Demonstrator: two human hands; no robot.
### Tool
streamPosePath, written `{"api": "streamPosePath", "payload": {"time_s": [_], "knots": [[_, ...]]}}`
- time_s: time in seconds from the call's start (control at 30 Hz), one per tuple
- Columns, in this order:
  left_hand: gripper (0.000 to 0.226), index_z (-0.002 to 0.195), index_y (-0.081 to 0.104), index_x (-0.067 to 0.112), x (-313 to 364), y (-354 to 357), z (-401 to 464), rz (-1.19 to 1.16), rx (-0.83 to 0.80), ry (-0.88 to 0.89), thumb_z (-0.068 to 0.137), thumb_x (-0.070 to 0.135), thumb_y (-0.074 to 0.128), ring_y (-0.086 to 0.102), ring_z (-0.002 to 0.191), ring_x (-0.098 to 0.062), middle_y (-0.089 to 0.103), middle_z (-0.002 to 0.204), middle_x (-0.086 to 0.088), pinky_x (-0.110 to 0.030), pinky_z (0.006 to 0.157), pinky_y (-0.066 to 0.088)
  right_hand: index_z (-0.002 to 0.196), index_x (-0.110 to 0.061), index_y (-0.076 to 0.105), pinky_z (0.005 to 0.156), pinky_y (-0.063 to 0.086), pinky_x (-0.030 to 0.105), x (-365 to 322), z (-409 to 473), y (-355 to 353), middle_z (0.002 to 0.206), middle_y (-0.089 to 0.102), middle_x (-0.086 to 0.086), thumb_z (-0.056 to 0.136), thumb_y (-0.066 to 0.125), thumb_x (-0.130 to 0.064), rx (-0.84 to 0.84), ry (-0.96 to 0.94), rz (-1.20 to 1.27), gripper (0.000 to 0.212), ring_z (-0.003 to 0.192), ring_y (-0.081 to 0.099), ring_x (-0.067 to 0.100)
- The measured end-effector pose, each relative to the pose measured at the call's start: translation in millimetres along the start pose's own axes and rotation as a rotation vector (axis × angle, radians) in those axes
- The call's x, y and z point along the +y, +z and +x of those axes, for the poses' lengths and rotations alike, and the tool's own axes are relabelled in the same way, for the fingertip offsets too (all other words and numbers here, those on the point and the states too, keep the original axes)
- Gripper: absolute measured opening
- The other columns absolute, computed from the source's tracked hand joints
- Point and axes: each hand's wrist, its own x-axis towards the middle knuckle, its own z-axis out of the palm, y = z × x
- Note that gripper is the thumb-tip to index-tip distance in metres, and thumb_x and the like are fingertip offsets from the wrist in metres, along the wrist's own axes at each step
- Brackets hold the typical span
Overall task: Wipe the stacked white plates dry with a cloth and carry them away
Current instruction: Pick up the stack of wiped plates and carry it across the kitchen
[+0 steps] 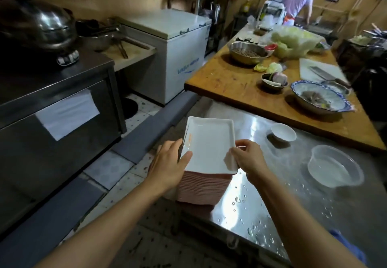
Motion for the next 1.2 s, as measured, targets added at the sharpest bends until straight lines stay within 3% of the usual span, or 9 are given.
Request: {"api": "streamPosePath", "payload": {"time_s": [0.13,0.37,0.53,0.6,0.67,0.73,0.83,1.0,1.2], "knots": [[0.049,0.143,0.034,0.025,-6,9,8,-0.072,-0.086,-0.022,0.094,0.025,0.043,0.038,0.123,-0.02,0.041,0.137,-0.006,-0.03,0.094,0.032,0.099,-0.015,0.069,0.052,0.043,0.019,7,-2,5,0.072,0.065,-0.004,0.083,0.06,-0.01,0.067,-0.086,-0.158,0.019,0.064,0.061,0.01],[0.057,0.143,0.029,0.029,-9,21,5,-0.175,-0.03,-0.02,0.091,0.012,0.043,0.039,0.119,-0.017,0.041,0.134,-0.002,-0.026,0.089,0.029,0.115,-0.012,0.068,0.05,0.035,-0.002,19,2,11,0.067,0.055,-0.008,0.091,0.056,-0.014,0.099,-0.211,-0.402,0.027,0.059,0.049,0.0],[0.058,0.145,0.026,0.027,-17,24,11,-0.354,-0.073,-0.153,0.093,0.032,0.051,0.045,0.121,-0.016,0.041,0.14,0.001,-0.035,0.096,0.042,0.124,-0.013,0.058,0.065,0.047,0.018,31,3,16,0.095,0.066,0.001,0.092,0.057,-0.031,0.135,-0.108,-0.226,0.037,0.076,0.06,0.008],[0.059,0.146,0.026,0.025,-18,22,17,-0.603,-0.086,-0.279,0.094,0.044,0.047,0.045,0.116,-0.01,0.043,0.139,0.006,-0.022,0.085,0.042,0.117,-0.015,0.06,0.083,0.052,0.034,38,2,12,0.113,0.064,0.006,0.095,0.049,-0.039,0.082,-0.031,-0.049,0.034,0.091,0.062,0.016],[0.058,0.144,0.035,0.022,-18,24,24,-0.833,-0.126,-0.395,0.095,0.053,0.038,0.047,0.115,-0.01,0.046,0.138,0.007,-0.02,0.083,0.043,0.121,-0.017,0.055,0.097,0.045,0.042,46,2,8,0.125,0.057,0.003,0.096,0.039,-0.049,-0.054,0.094,0.115,0.043,0.106,0.057,0.019],[0.058,0.134,0.051,0.021,-21,30,30,-1.006,-0.193,-0.484,0.094,0.058,0.033,0.055,0.117,-0.019,0.056,0.133,-0.004,-0.034,0.094,0.046,0.138,-0.017,0.042,0.109,0.034,0.046,54,4,7,0.137,0.049,0.002,0.094,0.034,-0.057,-0.196,0.202,0.214,0.06,0.123,0.049,0.022],[0.063,0.098,0.075,0.029,-21,37,32,-1.136,-0.304,-0.472,0.091,0.066,0.025,0.068,0.098,-0.017,0.071,0.108,-0.004,-0.028,0.074,0.054,0.146,-0.018,0.031,0.116,0.022,0.048,62,7,16,0.148,0.04,0.001,0.086,0.032,-0.067,-0.35,0.229,0.352,0.078,0.135,0.039,0.022],[0.065,0.091,0.075,0.038,-18,41,33,-1.297,-0.444,-0.362,0.093,0.064,0.016,0.069,0.091,-0.009,0.074,0.098,0.005,-0.019,0.066,0.055,0.134,-0.02,0.05,0.104,0.04,0.041,59,14,28,0.128,0.062,0.003,0.08,0.038,-0.066,-0.467,0.171,0.616,0.072,0.119,0.058,0.021],[0.059,0.095,0.074,0.041,-24,54,35,-1.382,-0.43,-0.286,0.092,0.063,0.019,0.068,0.096,-0.01,0.072,0.103,0.007,-0.021,0.07,0.055,0.117,-0.021,0.062,0.077,0.056,0.028,63,18,34,0.113,0.07,0.003,0.076,0.047,-0.062,-0.428,0.182,0.647,0.059,0.104,0.066,0.02]]}}
